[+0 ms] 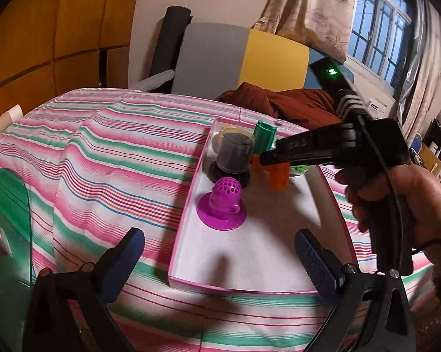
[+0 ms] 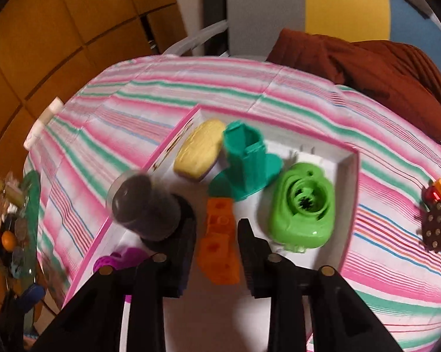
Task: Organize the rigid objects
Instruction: 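Lower the orange block into the tray and open the right tool, then move the right tool toward the brown spiky brush and red pieces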
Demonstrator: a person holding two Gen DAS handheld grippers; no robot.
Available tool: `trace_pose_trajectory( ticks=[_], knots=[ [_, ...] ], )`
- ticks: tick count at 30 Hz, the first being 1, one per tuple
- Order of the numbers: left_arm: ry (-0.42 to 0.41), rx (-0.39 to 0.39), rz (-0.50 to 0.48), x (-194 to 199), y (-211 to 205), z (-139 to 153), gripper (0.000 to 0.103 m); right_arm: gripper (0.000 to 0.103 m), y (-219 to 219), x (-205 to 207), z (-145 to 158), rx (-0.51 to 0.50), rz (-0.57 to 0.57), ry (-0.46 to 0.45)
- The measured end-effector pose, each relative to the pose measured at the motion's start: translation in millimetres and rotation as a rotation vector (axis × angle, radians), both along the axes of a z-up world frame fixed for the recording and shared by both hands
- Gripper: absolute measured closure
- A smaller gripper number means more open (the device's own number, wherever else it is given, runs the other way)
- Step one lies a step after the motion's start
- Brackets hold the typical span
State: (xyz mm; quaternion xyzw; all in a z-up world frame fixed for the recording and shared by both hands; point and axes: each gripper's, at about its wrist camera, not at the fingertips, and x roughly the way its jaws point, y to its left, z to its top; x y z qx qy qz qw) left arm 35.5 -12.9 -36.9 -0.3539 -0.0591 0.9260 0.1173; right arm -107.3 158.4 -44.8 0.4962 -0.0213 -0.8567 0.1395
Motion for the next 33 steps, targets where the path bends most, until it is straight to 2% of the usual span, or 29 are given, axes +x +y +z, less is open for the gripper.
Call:
trace_pose_trajectory(
  ticks=[6,16,27,30,33],
  knots=[
    [-0.015,0.011,0.004,-1.7,0.2,-3.8,0.000,0.070,20.4,23.7,21.9,-0.011,-0.050,0.095],
    [-0.005,-0.011,-0.027,1.8,11.2,-1.9,0.000,0.070,61.4,60.0,36.9,-0.002,-0.131,0.170],
    [0.006,-0.036,-0.070,8.3,26.1,0.3,0.000,0.070,142.2,77.2,-1.3,0.077,-0.282,0.023],
    [0.004,-0.015,-0.112,10.8,33.3,1.3,0.000,0.070,164.1,83.5,-13.9,0.091,-0.322,-0.022],
    [0.013,-0.029,-0.144,14.0,44.6,3.6,0.000,0.070,191.9,91.1,-20.8,0.078,-0.385,-0.044]
  ],
)
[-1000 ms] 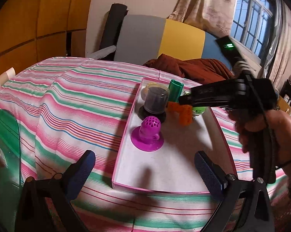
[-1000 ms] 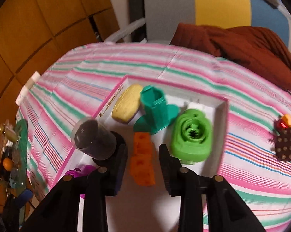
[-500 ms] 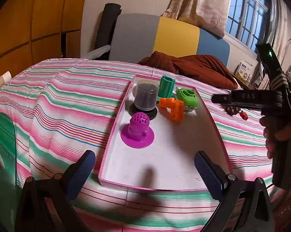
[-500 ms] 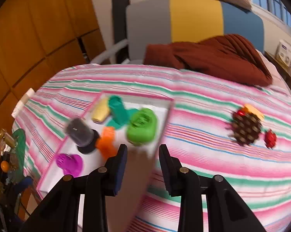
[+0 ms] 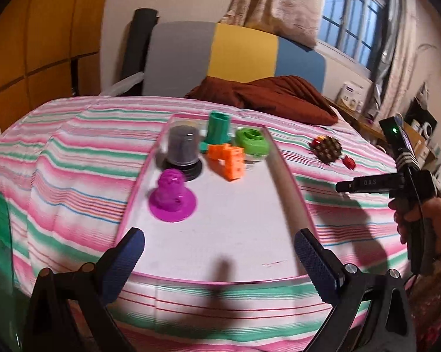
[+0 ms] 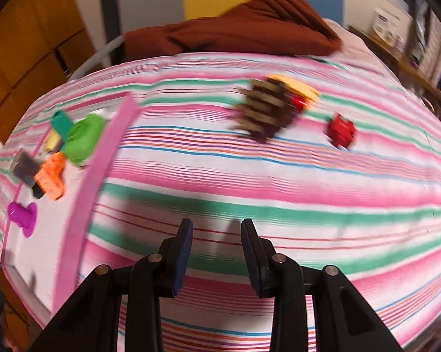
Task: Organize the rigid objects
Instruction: 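Move the right tool toward the brown spiky brush and red pieces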
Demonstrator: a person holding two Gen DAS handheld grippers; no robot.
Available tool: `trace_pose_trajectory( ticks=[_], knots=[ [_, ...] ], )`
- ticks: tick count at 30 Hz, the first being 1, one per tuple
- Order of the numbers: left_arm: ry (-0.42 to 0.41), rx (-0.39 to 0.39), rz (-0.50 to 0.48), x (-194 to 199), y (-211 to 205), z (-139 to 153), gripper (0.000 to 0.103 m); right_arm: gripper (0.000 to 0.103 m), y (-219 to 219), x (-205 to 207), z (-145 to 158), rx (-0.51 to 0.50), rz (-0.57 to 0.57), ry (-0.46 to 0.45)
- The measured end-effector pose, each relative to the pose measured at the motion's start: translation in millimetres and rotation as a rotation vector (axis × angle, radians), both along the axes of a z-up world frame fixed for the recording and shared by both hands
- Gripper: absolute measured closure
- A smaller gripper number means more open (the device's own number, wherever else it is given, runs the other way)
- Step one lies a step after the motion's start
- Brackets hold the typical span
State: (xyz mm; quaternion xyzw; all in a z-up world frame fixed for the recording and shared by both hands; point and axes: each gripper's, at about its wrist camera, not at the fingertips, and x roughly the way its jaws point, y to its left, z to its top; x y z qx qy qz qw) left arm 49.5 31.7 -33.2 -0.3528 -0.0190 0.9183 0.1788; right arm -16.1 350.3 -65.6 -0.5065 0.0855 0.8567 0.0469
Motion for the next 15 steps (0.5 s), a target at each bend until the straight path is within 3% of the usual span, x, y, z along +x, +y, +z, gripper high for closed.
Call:
trace_pose_trajectory(
  ticks=[6,11,15],
  knots=[
    [0.031,-0.053,-0.082,7.0,31.2,7.1,0.000,0.070,54.9,0.5,-4.3,-0.062,-0.138,-0.038],
    [0.040,-0.087,-0.127,11.0,49.9,8.6,0.000,0.070,100.8,-16.5,12.9,-0.116,-0.215,0.082],
    [0.045,-0.121,-0.138,13.0,58.2,7.4,0.000,0.070,112.0,-33.2,20.9,-0.073,-0.241,0.158]
  ],
)
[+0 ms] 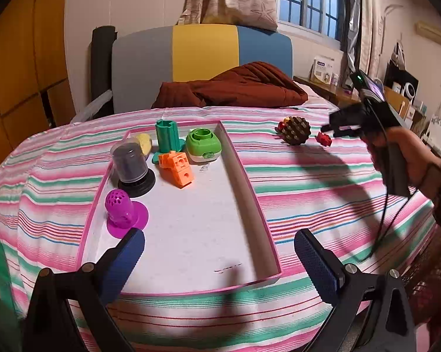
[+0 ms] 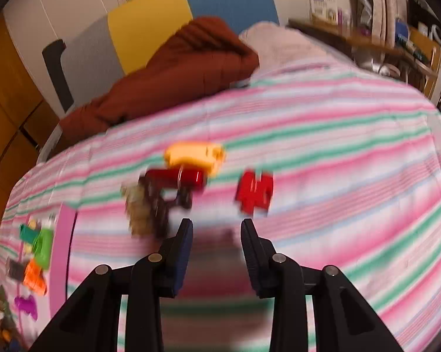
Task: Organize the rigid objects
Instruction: 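Move the right tool toward the brown spiky brush and red pieces, then grasp the brown spiky brush with the left tool while the right tool grasps the red puzzle piece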
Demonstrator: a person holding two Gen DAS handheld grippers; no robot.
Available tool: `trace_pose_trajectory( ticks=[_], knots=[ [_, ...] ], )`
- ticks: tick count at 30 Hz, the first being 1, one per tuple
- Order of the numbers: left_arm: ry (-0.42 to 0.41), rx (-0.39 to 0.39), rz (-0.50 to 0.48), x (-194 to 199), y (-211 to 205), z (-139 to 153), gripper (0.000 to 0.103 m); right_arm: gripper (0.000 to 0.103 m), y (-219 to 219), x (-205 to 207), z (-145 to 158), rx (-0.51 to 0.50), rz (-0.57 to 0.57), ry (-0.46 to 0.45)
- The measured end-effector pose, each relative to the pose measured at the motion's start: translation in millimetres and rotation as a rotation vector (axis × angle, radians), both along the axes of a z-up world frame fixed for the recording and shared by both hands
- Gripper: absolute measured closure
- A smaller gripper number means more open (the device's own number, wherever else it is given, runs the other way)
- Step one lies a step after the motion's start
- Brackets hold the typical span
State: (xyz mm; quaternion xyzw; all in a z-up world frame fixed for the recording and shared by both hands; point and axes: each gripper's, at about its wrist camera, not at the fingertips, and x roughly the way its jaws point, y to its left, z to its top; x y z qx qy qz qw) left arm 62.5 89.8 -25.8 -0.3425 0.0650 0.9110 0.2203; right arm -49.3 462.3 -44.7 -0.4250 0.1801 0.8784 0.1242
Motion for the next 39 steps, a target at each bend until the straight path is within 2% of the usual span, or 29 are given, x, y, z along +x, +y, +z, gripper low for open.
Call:
trace_pose_trajectory(
  ticks=[3,9,14,16,18,21,23,25,28,30,33,36,39],
  knots=[
    [-0.005,-0.018,0.001,-0.9,3.7,-1.9,0.000,0.070,2.9,-16.3,-0.2,0.046,-0.008,0.011],
    [-0.010,-0.044,0.016,-4.2,7.0,-3.3,0.000,0.069,6.6,-44.1,-6.4,0.034,0.024,0.020],
    [-0.018,-0.051,0.019,-7.1,12.8,-5.3,0.000,0.069,-30.5,-53.3,6.8,0.048,0.245,0.101],
    [-0.020,-0.060,0.010,-6.5,17.3,-6.6,0.000,0.062,-57.5,-52.5,13.3,0.047,0.375,0.132],
    [-0.019,-0.071,0.001,-4.9,20.9,-7.3,0.000,0.061,-86.0,-47.9,16.9,0.059,0.497,0.144],
    [-0.010,-0.083,-0.011,-2.9,24.6,-6.8,0.000,0.061,-94.7,-45.1,22.3,-0.001,0.548,0.135],
    [-0.005,-0.085,-0.015,-2.9,26.4,-5.9,0.000,0.061,-82.5,-39.4,32.4,-0.044,0.503,0.181],
    [-0.004,-0.081,-0.018,-4.1,28.7,-4.8,0.000,0.061,-57.4,-35.1,41.1,-0.098,0.406,0.225],
    [-0.002,-0.078,-0.025,-7.0,34.5,-2.4,0.000,0.060,-14.7,-26.5,47.8,-0.150,0.224,0.235],
    [0.002,-0.073,-0.035,-10.1,40.8,1.0,0.000,0.060,4.3,-22.7,48.1,-0.111,0.127,0.204],
    [0.023,-0.061,-0.045,-22.8,59.6,13.5,0.000,0.060,35.3,-15.0,39.0,-0.042,-0.072,0.095],
    [0.064,-0.055,-0.068,-45.9,91.7,31.8,0.000,0.060,59.8,-9.0,28.0,-0.108,-0.178,0.046],
    [0.094,-0.113,-0.095,-69.5,128.2,40.8,0.000,0.060,74.5,-4.8,18.1,-0.188,-0.215,0.027]
  ],
)
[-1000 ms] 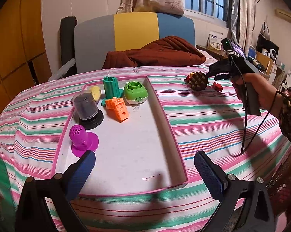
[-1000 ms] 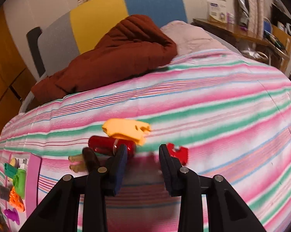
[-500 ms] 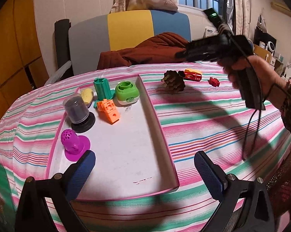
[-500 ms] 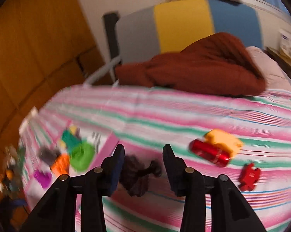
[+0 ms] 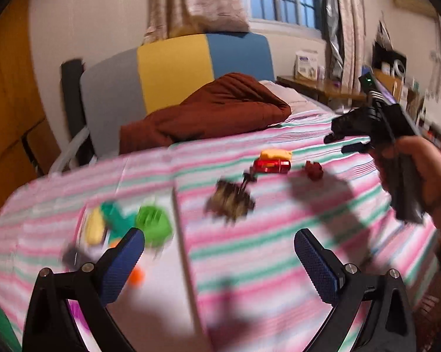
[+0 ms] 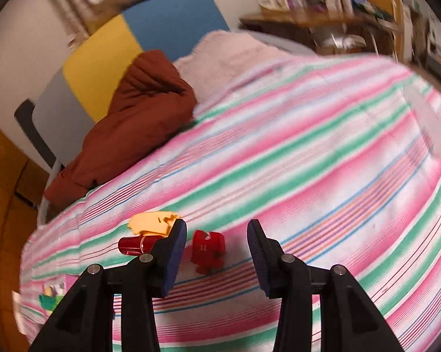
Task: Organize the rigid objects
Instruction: 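Grasp the brown spiky brush with the left tool while the right tool grasps the red puzzle piece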
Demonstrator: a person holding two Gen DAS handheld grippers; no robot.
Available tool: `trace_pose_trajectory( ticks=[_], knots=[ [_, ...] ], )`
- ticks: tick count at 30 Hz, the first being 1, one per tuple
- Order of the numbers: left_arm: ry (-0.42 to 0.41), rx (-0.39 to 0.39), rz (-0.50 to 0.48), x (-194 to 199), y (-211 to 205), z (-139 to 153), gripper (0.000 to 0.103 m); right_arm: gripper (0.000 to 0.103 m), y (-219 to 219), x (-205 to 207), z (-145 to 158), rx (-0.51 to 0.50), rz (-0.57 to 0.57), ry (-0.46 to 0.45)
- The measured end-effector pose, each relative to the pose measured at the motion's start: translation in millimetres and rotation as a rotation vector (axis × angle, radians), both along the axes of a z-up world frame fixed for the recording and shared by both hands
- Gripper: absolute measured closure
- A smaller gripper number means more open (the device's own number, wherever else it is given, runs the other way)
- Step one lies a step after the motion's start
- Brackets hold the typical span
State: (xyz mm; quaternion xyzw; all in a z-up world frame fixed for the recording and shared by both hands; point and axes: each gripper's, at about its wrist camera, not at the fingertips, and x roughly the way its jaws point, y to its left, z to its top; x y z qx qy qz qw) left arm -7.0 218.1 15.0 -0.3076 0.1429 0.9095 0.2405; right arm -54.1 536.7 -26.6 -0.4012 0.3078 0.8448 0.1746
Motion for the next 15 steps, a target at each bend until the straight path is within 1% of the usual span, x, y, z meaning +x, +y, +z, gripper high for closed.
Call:
trace_pose_trajectory(
  ticks=[1,2,3,4,5,7,9,10,12,13,14,15],
  knots=[
    [0.013,-0.029,-0.012,-8.6,13.4,0.9,0.000,0.060,0.5,-0.6,-3.5,-0.023,-0.001,-0.010],
    [0.023,-0.084,-0.023,-19.9,32.2,0.3,0.000,0.060,1.0,-1.8,-6.9,-0.037,-0.002,-0.020],
    [0.028,-0.111,-0.030,-26.2,40.4,-0.5,0.000,0.060,2.2,-2.6,-10.4,-0.046,-0.001,-0.029],
    [0.044,-0.158,-0.058,-35.6,57.9,-2.7,0.000,0.060,3.6,-3.8,-14.9,-0.059,0.001,-0.041],
    [0.050,-0.186,-0.075,-42.5,67.6,-5.1,0.000,0.060,3.6,-6.3,-18.5,-0.068,0.007,-0.049],
    [0.050,-0.258,-0.095,-60.5,90.4,-14.5,0.000,0.060,4.3,-5.1,-21.0,-0.079,0.025,-0.061],
    [0.037,-0.289,-0.115,-73.9,101.7,-22.7,0.000,0.060,3.7,-5.7,-23.3,-0.084,0.025,-0.074],
    [0.020,-0.314,-0.117,-84.7,108.4,-29.9,0.000,0.060,5.0,-5.1,-25.4,-0.095,0.016,-0.079],
    [-0.002,-0.338,-0.120,-96.6,113.9,-38.0,0.002,0.060,9.7,-3.2,-28.7,-0.122,-0.004,-0.082],
    [-0.031,-0.353,-0.124,-106.1,116.8,-44.4,0.006,0.060,13.0,-1.8,-30.9,-0.141,-0.019,-0.080],
    [-0.047,-0.370,-0.121,-111.8,119.6,-48.8,0.015,0.060,14.8,-1.1,-32.3,-0.153,-0.029,-0.079],
    [-0.069,-0.392,-0.122,-117.6,121.6,-53.9,0.020,0.060,15.7,-1.8,-33.5,-0.161,-0.032,-0.078]
  ],
)
